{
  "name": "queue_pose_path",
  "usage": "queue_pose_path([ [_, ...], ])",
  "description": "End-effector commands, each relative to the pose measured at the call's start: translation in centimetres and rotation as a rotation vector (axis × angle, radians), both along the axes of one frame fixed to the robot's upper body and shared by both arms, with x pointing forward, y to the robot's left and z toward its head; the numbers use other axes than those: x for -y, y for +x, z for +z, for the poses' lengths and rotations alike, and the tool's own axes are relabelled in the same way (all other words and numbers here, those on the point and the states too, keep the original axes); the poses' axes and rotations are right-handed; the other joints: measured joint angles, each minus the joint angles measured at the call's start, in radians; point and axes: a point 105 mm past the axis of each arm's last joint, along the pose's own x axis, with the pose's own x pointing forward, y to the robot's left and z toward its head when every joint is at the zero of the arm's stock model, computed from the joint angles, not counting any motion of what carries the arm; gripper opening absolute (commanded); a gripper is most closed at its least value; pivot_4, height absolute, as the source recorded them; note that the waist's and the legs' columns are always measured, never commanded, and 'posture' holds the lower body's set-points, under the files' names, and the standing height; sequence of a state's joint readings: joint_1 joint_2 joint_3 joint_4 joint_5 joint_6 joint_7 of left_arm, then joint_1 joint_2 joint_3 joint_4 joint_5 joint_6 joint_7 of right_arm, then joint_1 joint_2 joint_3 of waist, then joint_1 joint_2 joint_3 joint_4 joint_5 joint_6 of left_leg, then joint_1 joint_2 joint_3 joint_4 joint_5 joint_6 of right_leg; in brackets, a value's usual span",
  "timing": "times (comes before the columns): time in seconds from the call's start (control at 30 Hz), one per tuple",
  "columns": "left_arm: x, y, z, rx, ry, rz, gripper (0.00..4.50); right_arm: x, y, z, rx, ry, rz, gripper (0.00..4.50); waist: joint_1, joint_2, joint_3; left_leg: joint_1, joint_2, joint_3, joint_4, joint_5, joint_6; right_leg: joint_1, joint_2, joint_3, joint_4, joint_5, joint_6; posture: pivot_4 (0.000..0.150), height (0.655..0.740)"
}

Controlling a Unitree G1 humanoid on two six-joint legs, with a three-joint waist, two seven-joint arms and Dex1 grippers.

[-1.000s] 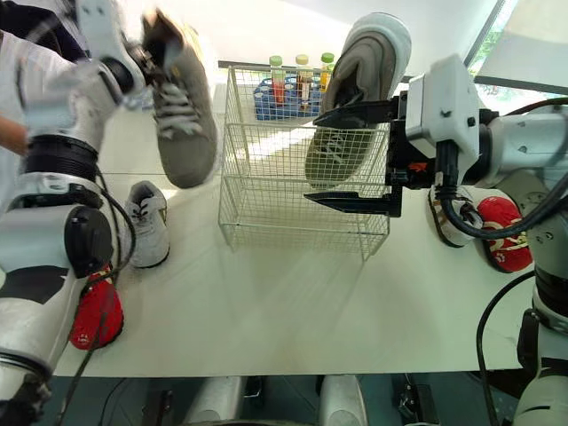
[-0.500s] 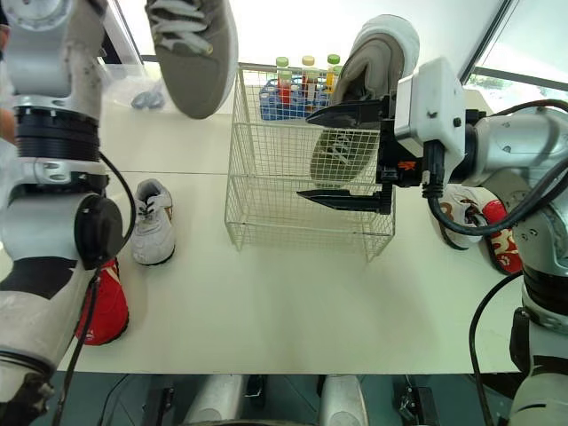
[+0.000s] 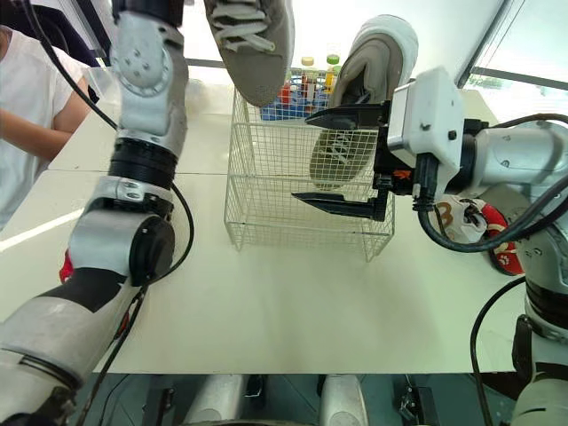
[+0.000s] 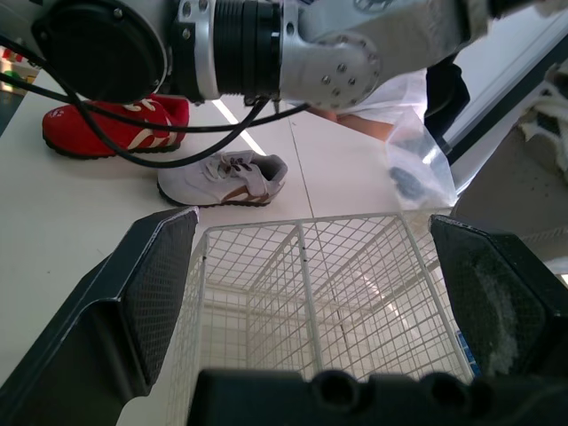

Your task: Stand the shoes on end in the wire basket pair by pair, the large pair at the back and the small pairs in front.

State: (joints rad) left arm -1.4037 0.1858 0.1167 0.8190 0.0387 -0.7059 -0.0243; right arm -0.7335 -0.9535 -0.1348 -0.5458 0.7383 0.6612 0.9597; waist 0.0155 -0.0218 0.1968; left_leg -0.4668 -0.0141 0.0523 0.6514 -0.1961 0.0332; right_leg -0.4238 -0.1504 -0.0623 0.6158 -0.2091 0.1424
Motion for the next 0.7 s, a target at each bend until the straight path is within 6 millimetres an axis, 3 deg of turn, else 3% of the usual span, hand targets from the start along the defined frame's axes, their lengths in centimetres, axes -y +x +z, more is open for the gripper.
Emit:
queue_pose_path([
  [0.03,0.6,-1.3,-0.2,0.114,-0.001,0.035,0.02,0.2,-0.8,1.2,0.052,0.016,-0.008,4.5,0.0,0.0,0.0,0.0,0.0,0.0,0.0,0.0,0.0,0.0,0.0,0.0,0.0,0.0,0.0,0.15,0.74],
  [0.33,2.1,0.1,-5.0,0.065,0.013,0.051,0.02,0.0,-1.0,1.2,0.043,0.01,-0.017,4.5,0.0,0.0,0.0,0.0,0.0,0.0,0.0,0.0,0.0,0.0,0.0,0.0,0.0,0.001,0.0,0.15,0.74],
  [0.6,3.8,2.0,-9.8,-0.088,0.045,0.054,0.02,0.1,-1.1,1.4,0.038,0.005,-0.025,4.5,0.0,0.0,0.0,0.0,0.0,0.0,0.0,0.0,0.001,0.0,0.0,0.0,0.0,0.001,0.0,0.15,0.74],
  [0.7,4.7,2.6,-12.5,-0.168,0.097,0.041,0.02,0.1,-1.1,1.4,0.035,0.005,-0.027,4.5,0.004,0.0,-0.001,0.0,0.0,-0.001,0.0,0.0,0.001,0.0,0.0,0.0,0.0,0.001,0.0,0.15,0.74],
])
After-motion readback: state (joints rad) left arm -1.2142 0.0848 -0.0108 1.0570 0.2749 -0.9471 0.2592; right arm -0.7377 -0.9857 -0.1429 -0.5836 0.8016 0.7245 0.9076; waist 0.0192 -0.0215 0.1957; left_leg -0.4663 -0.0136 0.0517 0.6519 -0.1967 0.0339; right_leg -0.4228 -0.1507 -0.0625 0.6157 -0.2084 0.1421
